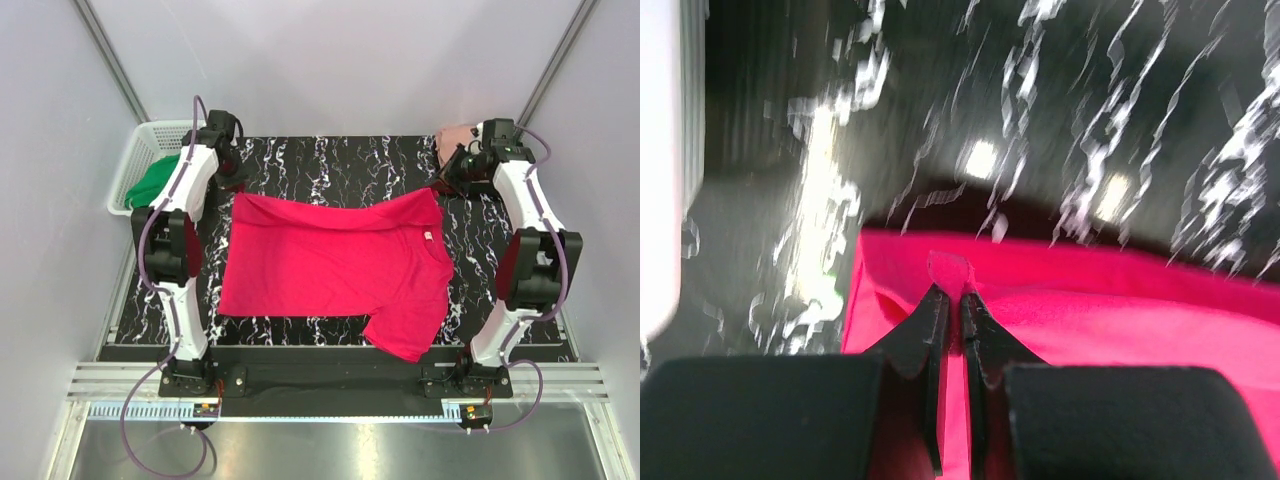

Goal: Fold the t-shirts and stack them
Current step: Fold the tshirt

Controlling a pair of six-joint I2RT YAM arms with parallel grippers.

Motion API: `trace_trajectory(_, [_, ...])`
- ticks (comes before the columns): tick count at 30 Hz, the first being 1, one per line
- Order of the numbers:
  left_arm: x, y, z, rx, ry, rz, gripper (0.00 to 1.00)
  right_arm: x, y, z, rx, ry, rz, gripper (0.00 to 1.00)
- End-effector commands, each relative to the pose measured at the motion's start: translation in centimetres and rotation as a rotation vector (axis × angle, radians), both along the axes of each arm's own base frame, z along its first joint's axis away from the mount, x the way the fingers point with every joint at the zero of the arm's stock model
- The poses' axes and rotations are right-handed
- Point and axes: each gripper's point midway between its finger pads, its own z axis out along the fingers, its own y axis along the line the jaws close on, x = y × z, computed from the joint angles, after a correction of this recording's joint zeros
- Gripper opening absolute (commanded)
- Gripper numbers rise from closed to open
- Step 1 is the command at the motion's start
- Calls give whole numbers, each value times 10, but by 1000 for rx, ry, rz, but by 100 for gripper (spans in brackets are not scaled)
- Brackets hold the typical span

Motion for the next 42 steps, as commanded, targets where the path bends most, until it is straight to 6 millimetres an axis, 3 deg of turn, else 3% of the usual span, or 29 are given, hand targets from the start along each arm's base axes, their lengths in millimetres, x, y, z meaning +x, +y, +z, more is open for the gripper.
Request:
trace_trajectory(1, [29, -2, 4, -1, -31, 28, 0, 36, 2, 17, 14, -68, 4, 0])
trace_trajectory(3, [43, -5, 2, -11, -41, 32, 0, 54, 2, 26, 21, -107, 2, 0])
trace_trajectory(4, [47, -5, 2, -12, -46, 38, 0, 61, 2, 17, 27, -91, 0, 0])
trace_trajectory(9, [75, -3, -3, -24, -80, 52, 0, 94, 2, 14, 41, -119, 6, 0])
trace_trajectory(14, [89, 6, -6, -25, -97, 74, 0, 114, 2, 16, 51, -146, 9, 0])
trace_trajectory(21, [100, 20, 3, -20, -143, 109, 0, 139, 4, 38, 62, -218, 22, 0])
trace_trajectory(27, [102, 23, 2, -26, -149, 106, 0, 149, 5, 39, 67, -221, 27, 0])
trace_trajectory(37, [102, 23, -8, -38, -131, 85, 0, 149, 6, 26, 56, -199, 46, 0])
trace_trajectory(42, [96, 23, -6, -39, -122, 79, 0, 141, 6, 32, 43, -201, 60, 0])
